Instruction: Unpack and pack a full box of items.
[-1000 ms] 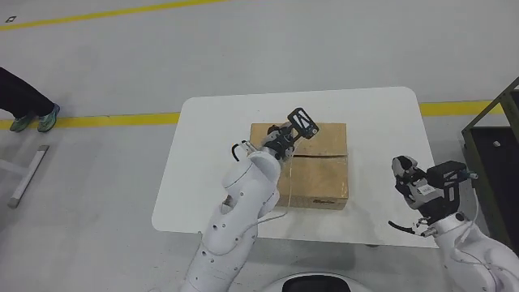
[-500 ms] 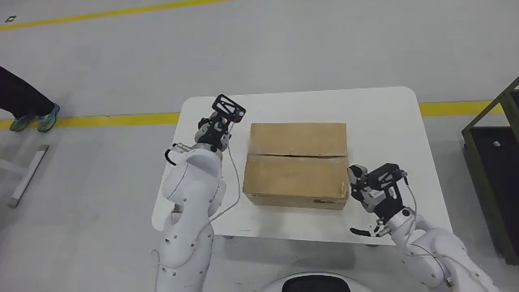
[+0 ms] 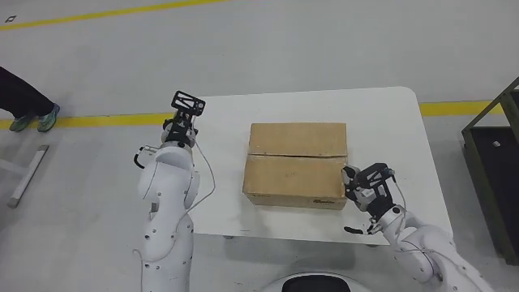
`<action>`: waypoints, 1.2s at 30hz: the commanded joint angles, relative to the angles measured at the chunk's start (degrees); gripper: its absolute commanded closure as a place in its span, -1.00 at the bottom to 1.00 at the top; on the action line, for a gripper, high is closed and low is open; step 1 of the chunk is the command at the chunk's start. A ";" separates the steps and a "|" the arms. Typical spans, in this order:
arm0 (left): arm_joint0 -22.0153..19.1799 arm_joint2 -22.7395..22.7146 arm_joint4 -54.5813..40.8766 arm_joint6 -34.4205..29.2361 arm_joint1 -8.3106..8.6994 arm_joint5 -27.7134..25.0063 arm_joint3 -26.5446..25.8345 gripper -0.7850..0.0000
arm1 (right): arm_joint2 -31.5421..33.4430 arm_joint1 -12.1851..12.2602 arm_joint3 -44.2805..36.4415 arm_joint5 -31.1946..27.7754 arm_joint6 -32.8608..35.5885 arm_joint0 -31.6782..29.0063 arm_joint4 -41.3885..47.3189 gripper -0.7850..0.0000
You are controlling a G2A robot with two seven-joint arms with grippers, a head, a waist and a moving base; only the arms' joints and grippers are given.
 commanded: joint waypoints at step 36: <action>3.92 0.43 -2.32 -0.04 1.19 -1.53 -2.70 -1.00 | 3.72 0.57 -4.14 1.56 -1.34 -3.59 0.94 1.00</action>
